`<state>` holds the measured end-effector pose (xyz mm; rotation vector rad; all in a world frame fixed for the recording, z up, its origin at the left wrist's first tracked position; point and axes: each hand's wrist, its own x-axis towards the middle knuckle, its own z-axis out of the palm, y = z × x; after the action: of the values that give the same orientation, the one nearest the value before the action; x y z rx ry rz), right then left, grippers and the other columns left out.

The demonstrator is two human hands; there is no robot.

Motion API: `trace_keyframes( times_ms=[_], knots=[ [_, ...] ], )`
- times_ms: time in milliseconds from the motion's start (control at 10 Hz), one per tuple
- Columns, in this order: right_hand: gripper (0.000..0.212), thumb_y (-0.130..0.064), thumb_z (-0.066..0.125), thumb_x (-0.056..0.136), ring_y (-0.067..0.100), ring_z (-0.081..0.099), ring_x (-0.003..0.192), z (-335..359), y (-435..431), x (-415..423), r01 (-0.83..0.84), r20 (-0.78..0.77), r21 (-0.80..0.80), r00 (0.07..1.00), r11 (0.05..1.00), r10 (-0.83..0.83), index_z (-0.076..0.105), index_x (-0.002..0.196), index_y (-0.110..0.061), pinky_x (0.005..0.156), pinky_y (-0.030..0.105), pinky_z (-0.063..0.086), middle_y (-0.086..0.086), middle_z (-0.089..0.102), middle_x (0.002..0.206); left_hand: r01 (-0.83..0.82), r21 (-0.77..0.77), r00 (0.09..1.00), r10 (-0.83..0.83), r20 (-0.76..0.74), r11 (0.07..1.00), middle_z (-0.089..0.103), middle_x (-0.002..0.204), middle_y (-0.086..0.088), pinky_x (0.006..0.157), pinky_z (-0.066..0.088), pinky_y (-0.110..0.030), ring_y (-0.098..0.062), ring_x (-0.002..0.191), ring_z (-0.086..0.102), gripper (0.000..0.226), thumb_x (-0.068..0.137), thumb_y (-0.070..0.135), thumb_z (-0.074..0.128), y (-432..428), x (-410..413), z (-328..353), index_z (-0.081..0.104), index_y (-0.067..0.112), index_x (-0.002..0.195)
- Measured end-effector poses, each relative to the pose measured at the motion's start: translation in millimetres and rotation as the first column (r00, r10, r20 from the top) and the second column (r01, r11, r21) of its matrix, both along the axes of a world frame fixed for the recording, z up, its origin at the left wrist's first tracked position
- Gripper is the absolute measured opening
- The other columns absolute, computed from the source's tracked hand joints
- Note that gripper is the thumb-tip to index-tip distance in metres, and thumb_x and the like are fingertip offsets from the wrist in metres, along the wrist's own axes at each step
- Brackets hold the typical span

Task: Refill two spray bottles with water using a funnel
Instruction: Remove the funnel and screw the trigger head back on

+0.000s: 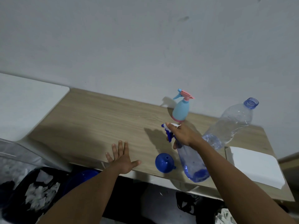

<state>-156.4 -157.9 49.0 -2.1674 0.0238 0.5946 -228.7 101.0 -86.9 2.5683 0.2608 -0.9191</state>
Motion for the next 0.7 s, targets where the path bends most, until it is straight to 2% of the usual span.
trace_keyframes(
  times_ms=[100, 300, 400, 500, 600, 700],
  knots=[
    [0.077, -0.067, 0.04, 0.095, 0.039, 0.072, 0.06, -9, -3, -2, -0.022, -0.033, 0.0, 0.999, 1.0, 0.022, 0.066, 0.092, 0.005, 0.055, 0.03, 0.049, 0.024, 0.073, 0.084, -0.003, 0.0, 1.0, 0.003, 0.0, 1.0, -0.05, 0.147, 0.002, 0.111, -0.021, -0.063, -0.03, 0.137, -0.044, 0.12, 0.074, 0.085, 0.043, 0, -1, 0, -0.034, 0.029, 0.145],
    [0.086, -0.071, 0.038, 0.093, 0.034, 0.072, 0.058, -5, 1, -4, -0.005, -0.043, -0.001, 0.999, 1.0, 0.004, 0.064, 0.1, 0.011, 0.057, 0.03, 0.05, 0.021, 0.074, 0.083, -0.01, -0.001, 1.0, 0.01, 0.0, 1.0, -0.048, 0.148, 0.002, 0.111, -0.021, -0.062, -0.03, 0.137, -0.044, 0.119, 0.074, 0.084, 0.044, -1, -1, 1, -0.033, 0.029, 0.146],
    [0.082, -0.067, 0.038, 0.096, 0.036, 0.072, 0.059, -2, 2, -6, 0.028, -0.038, -0.036, 0.999, 0.999, -0.029, 0.062, 0.088, 0.011, 0.054, 0.03, 0.052, 0.021, 0.073, 0.073, -0.01, -0.002, 1.0, 0.01, 0.0, 1.0, -0.049, 0.147, 0.002, 0.111, -0.02, -0.062, -0.03, 0.136, -0.045, 0.118, 0.075, 0.084, 0.044, -1, -1, 1, -0.033, 0.029, 0.146],
    [0.072, -0.063, 0.039, 0.098, 0.041, 0.073, 0.066, -4, -6, -8, 0.092, -0.051, -0.105, 0.994, 0.99, -0.098, 0.062, 0.08, 0.003, 0.056, 0.035, 0.055, 0.02, 0.071, 0.071, -0.01, -0.009, 1.0, 0.01, 0.002, 1.0, -0.049, 0.147, 0.002, 0.111, -0.02, -0.062, -0.03, 0.136, -0.045, 0.118, 0.075, 0.084, 0.044, -1, -2, 1, -0.033, 0.029, 0.146],
    [0.074, -0.065, 0.038, 0.097, 0.039, 0.073, 0.062, -5, -20, -11, 0.142, -0.054, -0.129, 0.987, 0.981, -0.15, 0.062, 0.081, 0.002, 0.058, 0.034, 0.054, 0.023, 0.072, 0.072, -0.012, -0.016, 1.0, 0.012, 0.004, 1.0, -0.049, 0.147, 0.002, 0.111, -0.02, -0.063, -0.03, 0.136, -0.045, 0.119, 0.074, 0.084, 0.044, -1, -2, 1, -0.033, 0.03, 0.146],
    [0.057, -0.061, 0.038, 0.099, 0.036, 0.072, 0.058, 2, -25, -15, 0.162, -0.02, -0.122, 0.986, 0.979, -0.165, 0.058, 0.084, -0.009, 0.059, 0.033, 0.049, 0.028, 0.071, 0.077, -0.017, -0.019, 1.0, 0.017, 0.007, 1.0, -0.049, 0.148, 0.002, 0.111, -0.02, -0.063, -0.03, 0.136, -0.045, 0.119, 0.074, 0.085, 0.044, -1, -2, 1, -0.033, 0.03, 0.146]
  ],
)
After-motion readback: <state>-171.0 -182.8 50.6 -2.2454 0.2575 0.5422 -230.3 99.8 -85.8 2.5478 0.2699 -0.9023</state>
